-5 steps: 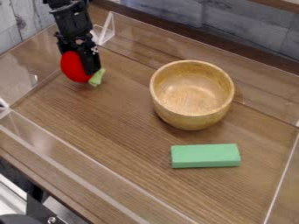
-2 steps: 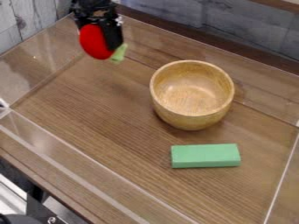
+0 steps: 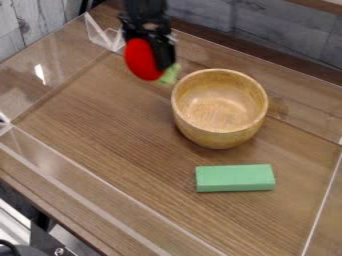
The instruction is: Move the red fruit to the right
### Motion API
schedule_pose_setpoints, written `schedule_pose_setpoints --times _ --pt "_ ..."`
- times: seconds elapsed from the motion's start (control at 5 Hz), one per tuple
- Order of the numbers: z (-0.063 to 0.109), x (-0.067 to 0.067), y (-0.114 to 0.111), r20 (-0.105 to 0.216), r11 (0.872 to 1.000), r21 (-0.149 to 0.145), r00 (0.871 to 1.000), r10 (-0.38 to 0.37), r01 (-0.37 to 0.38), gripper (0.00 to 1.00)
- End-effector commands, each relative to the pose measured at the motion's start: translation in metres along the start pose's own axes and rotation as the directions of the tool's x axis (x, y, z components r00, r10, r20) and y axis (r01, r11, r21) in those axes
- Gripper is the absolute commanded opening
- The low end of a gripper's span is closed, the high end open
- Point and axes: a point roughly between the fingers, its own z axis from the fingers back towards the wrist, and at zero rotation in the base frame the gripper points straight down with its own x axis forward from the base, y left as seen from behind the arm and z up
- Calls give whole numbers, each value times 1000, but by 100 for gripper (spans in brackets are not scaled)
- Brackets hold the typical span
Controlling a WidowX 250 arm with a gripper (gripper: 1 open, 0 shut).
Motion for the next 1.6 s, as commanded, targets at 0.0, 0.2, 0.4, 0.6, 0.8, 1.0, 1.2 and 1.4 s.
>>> schedule_pose_setpoints --times 0.0,0.2,0.4,0.6,0.8,1.0,1.2,1.4 --pt "12 6 -39 62 997 63 997 -53 49 0" --pt "7 5 -51 58 994 71 994 -92 88 0" --pt "0 13 -53 53 992 87 994 -99 94 0" --pt "-2 12 -47 54 992 106 996 -77 70 100" --pt "-3 12 -42 59 991 120 997 -59 52 0" --pt "-4 14 -54 46 989 121 995 -88 82 100" --pt "-6 17 -62 36 988 121 994 -104 99 100" --pt "-13 18 -68 2 979 120 986 -169 167 100"
